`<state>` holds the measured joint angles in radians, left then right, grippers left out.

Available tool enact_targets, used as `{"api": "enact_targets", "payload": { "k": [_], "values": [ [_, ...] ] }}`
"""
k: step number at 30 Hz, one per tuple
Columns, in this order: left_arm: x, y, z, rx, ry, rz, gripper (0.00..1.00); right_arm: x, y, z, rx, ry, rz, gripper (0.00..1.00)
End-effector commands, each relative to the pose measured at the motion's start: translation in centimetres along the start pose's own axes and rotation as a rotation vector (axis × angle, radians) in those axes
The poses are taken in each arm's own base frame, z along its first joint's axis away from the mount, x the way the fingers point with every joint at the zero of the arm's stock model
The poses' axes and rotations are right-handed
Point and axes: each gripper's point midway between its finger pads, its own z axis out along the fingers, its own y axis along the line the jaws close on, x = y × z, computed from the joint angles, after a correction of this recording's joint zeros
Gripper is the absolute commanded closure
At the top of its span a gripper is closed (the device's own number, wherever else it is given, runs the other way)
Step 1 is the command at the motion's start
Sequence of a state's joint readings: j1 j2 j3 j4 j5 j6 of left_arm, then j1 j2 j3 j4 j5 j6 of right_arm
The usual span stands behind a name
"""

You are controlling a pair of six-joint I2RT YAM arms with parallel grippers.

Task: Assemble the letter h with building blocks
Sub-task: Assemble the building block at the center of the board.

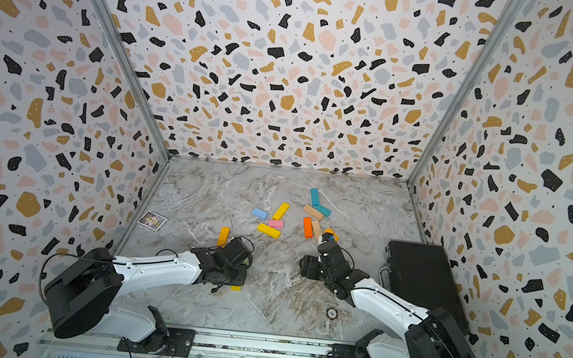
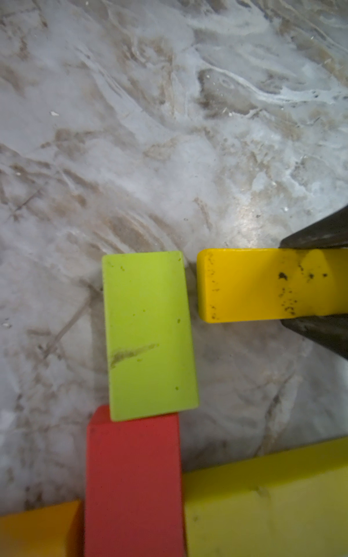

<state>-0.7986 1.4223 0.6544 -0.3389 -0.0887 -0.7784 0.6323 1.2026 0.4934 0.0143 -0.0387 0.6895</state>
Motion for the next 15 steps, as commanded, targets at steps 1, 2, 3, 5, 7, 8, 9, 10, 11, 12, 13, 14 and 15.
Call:
{"api": "enact_targets", "payload": {
  "k": [1, 2, 3, 5, 7, 8, 9, 10, 11, 12, 13, 14, 15],
  "values": [
    [-0.32, 0.00, 0.25, -0.010, 0.001, 0.002, 1.00, -0.20, 0.12, -0.38, -0.012, -0.010, 0.008, 0.26],
    [-0.39, 0.05, 0.23, -0.014, -0.002, 0.003, 1.00, -0.17, 0.09, -0.36, -0.012, -0.009, 0.008, 0.26],
    [-0.43, 0.10, 0.23, -0.016, -0.004, 0.004, 1.00, -0.18, 0.08, -0.36, -0.012, -0.009, 0.009, 0.26],
    [-0.42, 0.32, 0.26, -0.023, -0.003, 0.002, 1.00, -0.20, 0.12, -0.36, -0.014, -0.009, 0.009, 0.26],
    [-0.30, 0.46, 0.42, -0.026, 0.003, 0.000, 1.00, -0.19, 0.05, -0.35, -0.013, -0.009, 0.011, 0.26],
    [-0.36, 0.37, 0.41, -0.023, 0.002, -0.001, 1.00, -0.23, 0.08, -0.35, -0.013, -0.010, 0.012, 0.26],
    [-0.26, 0.45, 0.48, -0.025, 0.005, 0.000, 1.00, -0.25, 0.09, -0.35, -0.013, -0.011, 0.012, 0.26],
    [-0.27, 0.48, 0.48, -0.027, 0.004, 0.000, 1.00, -0.24, 0.09, -0.33, -0.014, -0.010, 0.012, 0.26],
    [-0.21, 0.46, 0.54, -0.025, 0.004, 0.000, 1.00, -0.23, 0.03, -0.32, -0.013, -0.010, 0.013, 0.26],
    [-0.22, 0.49, 0.54, -0.025, 0.003, -0.002, 1.00, -0.26, 0.07, -0.33, -0.014, -0.010, 0.012, 0.26],
    [-0.24, 0.49, 0.54, -0.024, 0.001, -0.004, 1.00, -0.23, 0.07, -0.32, -0.014, -0.010, 0.012, 0.26],
    [-0.23, 0.48, 0.56, -0.023, 0.000, -0.003, 0.98, -0.17, 0.05, -0.31, -0.014, -0.008, 0.013, 0.26],
    [-0.18, 0.61, 0.61, -0.027, 0.002, -0.004, 0.95, -0.19, 0.03, -0.31, -0.014, -0.009, 0.014, 0.26]
  ]
}}
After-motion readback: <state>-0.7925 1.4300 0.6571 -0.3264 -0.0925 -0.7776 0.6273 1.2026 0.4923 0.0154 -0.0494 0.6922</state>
